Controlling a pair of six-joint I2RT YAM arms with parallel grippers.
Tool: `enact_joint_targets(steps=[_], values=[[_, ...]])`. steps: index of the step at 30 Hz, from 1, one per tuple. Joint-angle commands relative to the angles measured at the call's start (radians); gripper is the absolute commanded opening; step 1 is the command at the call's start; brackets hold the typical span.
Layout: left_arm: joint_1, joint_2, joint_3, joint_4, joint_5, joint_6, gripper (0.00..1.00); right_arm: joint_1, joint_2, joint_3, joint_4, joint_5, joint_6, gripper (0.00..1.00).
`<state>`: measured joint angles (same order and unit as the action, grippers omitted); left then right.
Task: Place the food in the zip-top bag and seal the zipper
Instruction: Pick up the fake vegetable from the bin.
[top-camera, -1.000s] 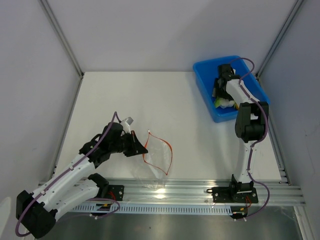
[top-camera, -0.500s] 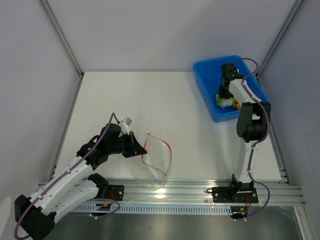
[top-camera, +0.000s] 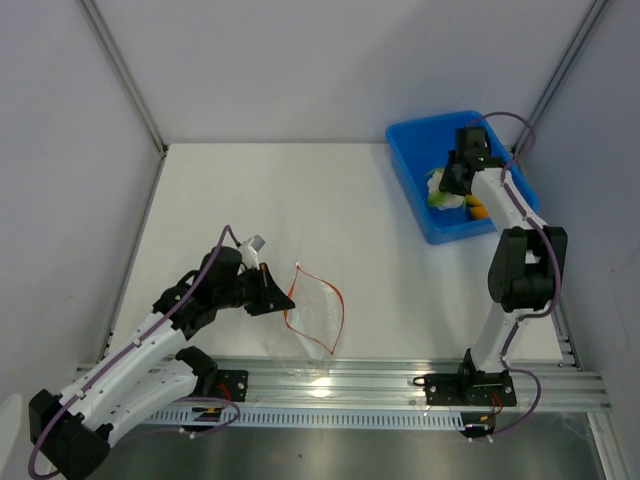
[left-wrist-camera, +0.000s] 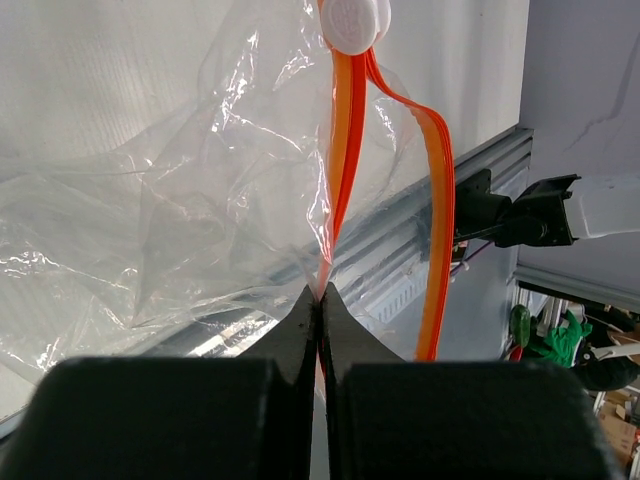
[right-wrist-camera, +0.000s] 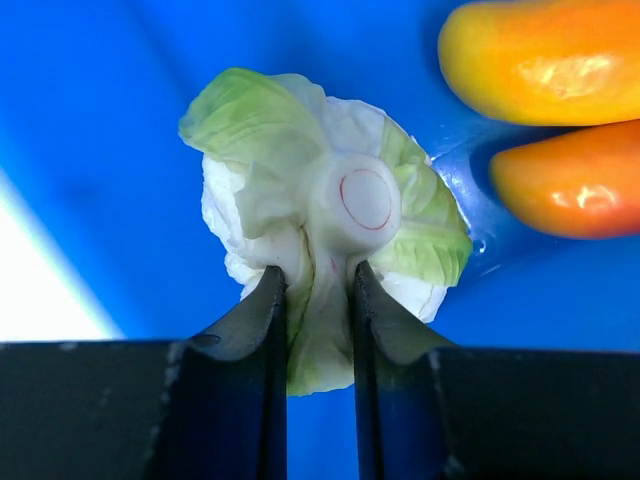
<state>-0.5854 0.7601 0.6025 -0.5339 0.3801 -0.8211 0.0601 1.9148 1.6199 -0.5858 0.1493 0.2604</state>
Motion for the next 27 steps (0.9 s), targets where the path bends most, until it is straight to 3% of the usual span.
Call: enact_joint_targets(steps=[1,6,17,21,27], values=[[-0.005,-0.007,0.036,0.02,0.031,-0.003,0.01,-0.002,-0.18,-0.034,0.112,-0.059,0.022,0.0],[-0.005,-0.013,0.033,0.032,0.033,-0.004,0.01,0.0,-0.342,-0.101,0.147,-0.157,0.066,0.0],[-0.005,-0.041,0.031,0.032,0.033,-0.016,0.01,0.058,-0.733,-0.365,0.259,-0.741,0.353,0.0],[-0.005,-0.054,0.036,0.026,0.025,-0.021,0.01,0.18,-0.829,-0.468,0.316,-0.913,0.483,0.0],[-0.005,-0.062,0.036,0.032,0.011,-0.03,0.0,0.397,-0.992,-0.597,0.368,-0.878,0.628,0.0]])
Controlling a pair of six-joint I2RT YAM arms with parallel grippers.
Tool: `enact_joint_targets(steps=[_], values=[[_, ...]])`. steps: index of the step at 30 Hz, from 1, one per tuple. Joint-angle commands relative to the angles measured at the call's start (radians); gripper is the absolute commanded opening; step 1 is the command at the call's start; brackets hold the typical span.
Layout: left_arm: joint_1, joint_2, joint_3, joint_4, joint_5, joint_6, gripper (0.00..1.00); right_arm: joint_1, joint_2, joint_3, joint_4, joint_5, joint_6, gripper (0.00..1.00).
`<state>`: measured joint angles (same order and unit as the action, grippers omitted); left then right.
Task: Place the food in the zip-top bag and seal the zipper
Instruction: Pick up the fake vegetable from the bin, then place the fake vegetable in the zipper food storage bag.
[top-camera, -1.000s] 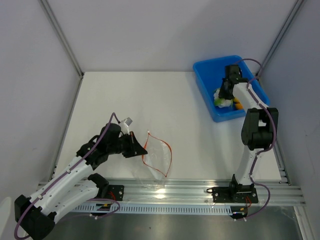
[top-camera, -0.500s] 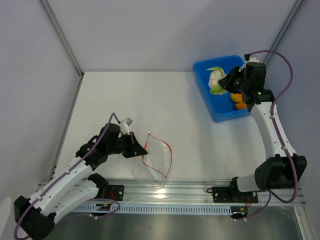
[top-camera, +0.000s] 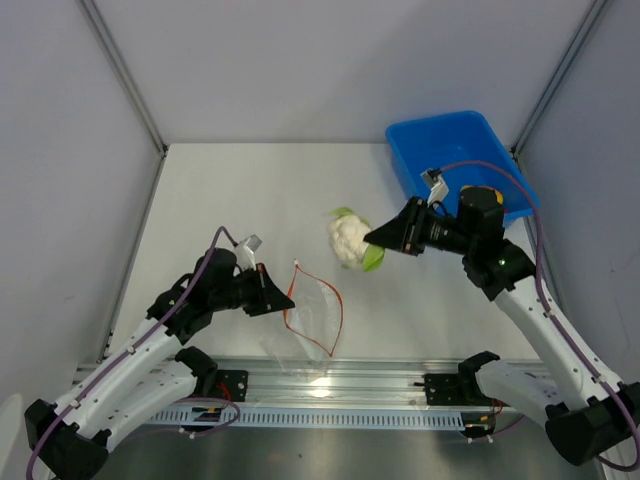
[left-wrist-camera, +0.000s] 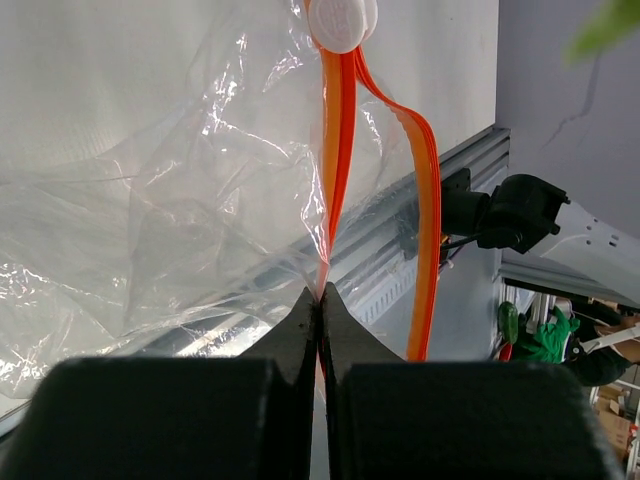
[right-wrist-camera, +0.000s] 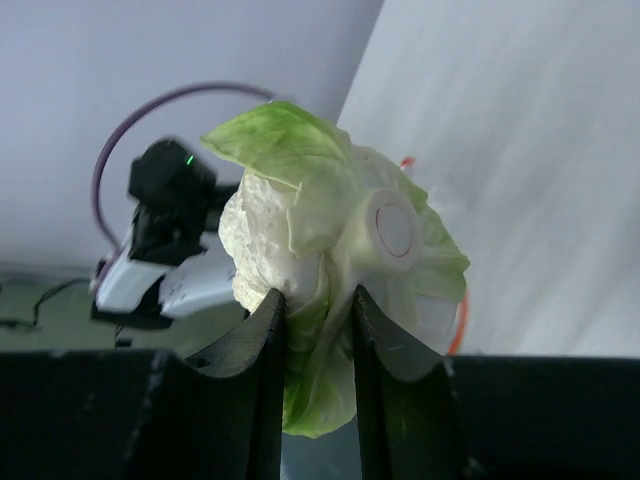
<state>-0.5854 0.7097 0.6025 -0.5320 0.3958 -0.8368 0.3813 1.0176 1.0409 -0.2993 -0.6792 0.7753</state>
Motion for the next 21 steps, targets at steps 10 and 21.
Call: enact_joint_targets(steps=[10,21], values=[[-0.005,-0.009,0.075,0.02,-0.023,-0.015,0.01,0.18,-0.249,-0.146,0.049,-0.017,0.222,0.0],[-0.005,-0.015,0.075,0.035,-0.018,-0.033,0.01,0.369,-0.218,-0.285,0.219,0.098,0.332,0.0]])
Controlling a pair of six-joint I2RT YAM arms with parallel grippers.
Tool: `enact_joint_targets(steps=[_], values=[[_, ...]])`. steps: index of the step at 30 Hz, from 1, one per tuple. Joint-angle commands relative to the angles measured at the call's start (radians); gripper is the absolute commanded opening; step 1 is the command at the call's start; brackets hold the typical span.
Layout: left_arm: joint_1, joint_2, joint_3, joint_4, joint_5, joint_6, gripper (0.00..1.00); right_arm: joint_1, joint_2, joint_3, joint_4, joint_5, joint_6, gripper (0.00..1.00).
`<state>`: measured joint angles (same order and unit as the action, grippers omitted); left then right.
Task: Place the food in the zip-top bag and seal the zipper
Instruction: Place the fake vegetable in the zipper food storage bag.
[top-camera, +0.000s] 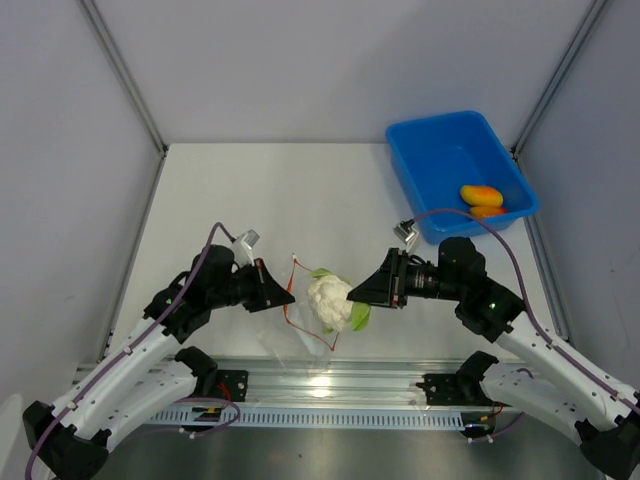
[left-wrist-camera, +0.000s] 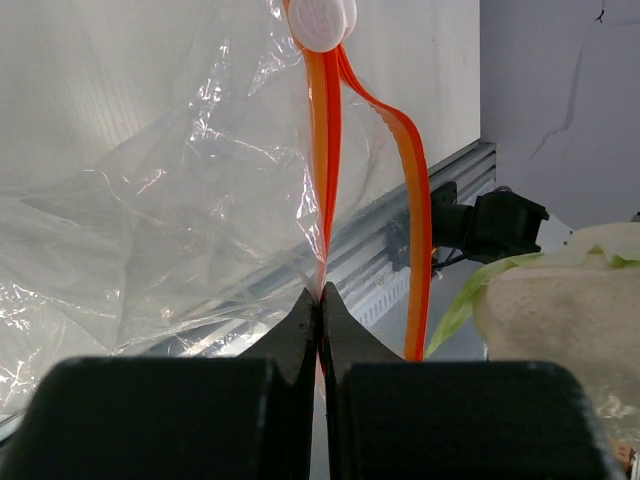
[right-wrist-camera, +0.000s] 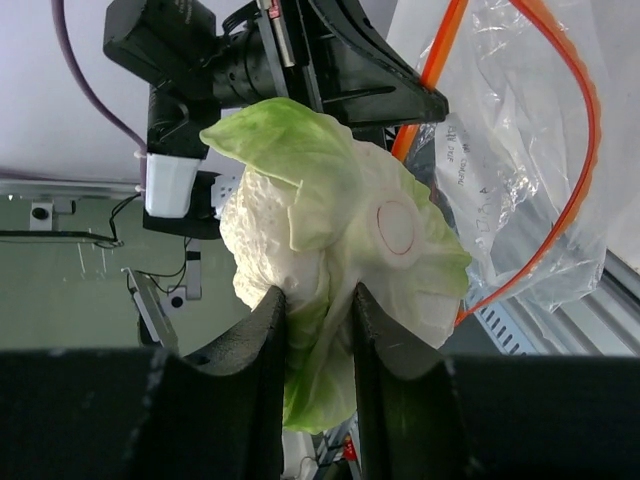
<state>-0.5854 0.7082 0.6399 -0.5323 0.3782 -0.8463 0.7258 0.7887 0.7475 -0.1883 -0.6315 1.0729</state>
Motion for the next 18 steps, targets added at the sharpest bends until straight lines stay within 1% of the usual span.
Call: enact_joint_targets(steps=[1,5,11,18], values=[[-0.005,-0.016,0.038,0.035,-0.001,-0.023,0.01,0.029,0.017,0.007,0.112,0.055,0.035,0.0],[-0.005,-0.024,0.04,0.04,0.001,-0.022,0.01,0.044,0.055,-0.007,0.121,0.088,0.051,0.0],[-0.005,-0.035,0.035,0.051,0.01,-0.016,0.01,0.066,0.101,-0.027,0.154,0.096,0.079,0.0],[-0.005,-0.053,0.032,0.072,0.031,0.001,0.0,0.07,0.139,-0.023,0.135,0.113,0.079,0.0]])
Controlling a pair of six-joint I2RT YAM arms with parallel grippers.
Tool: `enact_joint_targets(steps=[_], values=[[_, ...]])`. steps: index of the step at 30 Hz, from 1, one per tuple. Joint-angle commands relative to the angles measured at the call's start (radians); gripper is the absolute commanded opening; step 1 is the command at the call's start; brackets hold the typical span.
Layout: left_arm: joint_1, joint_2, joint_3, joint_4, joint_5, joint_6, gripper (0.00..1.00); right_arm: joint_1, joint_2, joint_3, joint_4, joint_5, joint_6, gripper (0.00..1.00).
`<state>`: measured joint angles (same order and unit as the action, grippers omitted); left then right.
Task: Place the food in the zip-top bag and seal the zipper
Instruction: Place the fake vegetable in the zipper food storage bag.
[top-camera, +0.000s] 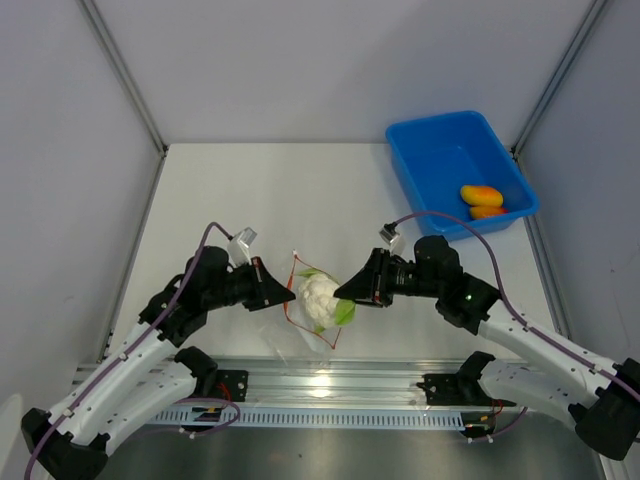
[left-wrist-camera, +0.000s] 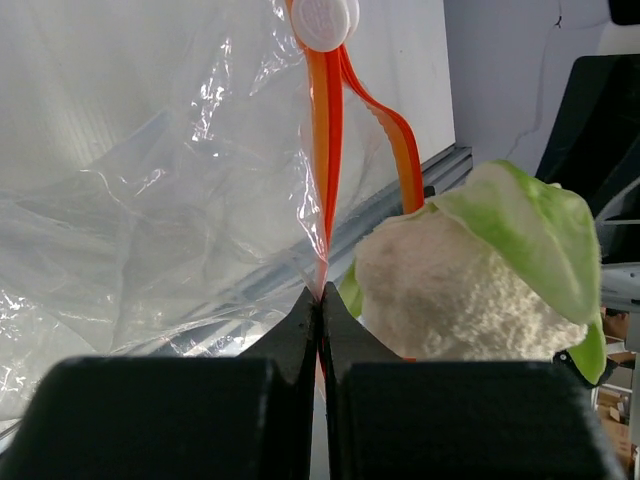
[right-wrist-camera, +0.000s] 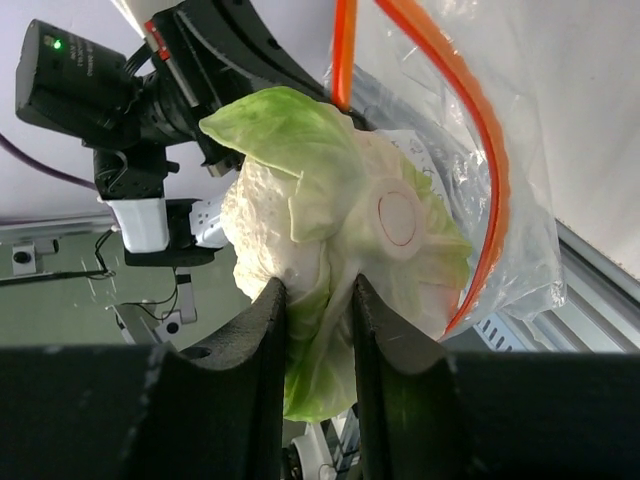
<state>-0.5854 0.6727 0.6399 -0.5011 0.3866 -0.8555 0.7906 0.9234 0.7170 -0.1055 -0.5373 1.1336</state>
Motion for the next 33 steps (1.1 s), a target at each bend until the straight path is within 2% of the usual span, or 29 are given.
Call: enact_joint_targets(steps=[1,9,11,15,25,31,33], values=[[-0.005,-0.022,0.032,0.045,0.026,0.01,0.01,0.006,0.015,0.007,0.05,0.02,0.022,0.0],[-0.005,-0.041,0.02,0.087,0.052,0.013,0.01,0.024,0.113,0.018,0.056,0.03,0.035,0.0],[-0.005,-0.038,0.021,0.099,0.058,0.013,0.01,0.033,0.15,0.053,0.004,0.042,0.0,0.0],[-0.005,-0.019,0.038,0.095,0.075,0.01,0.01,0.065,0.212,0.136,-0.114,0.123,-0.099,0.0],[-0.005,-0.035,0.03,0.091,0.092,-0.017,0.0,0.162,0.313,0.206,-0.068,0.309,-0.135,0.0],[-0.007,-0.039,0.018,0.096,0.101,-0.036,0.0,0.213,0.368,0.275,-0.077,0.44,-0.185,0.14],[-0.007,-0.038,0.014,0.107,0.11,-0.043,0.01,0.228,0.38,0.295,-0.076,0.49,-0.196,0.15]])
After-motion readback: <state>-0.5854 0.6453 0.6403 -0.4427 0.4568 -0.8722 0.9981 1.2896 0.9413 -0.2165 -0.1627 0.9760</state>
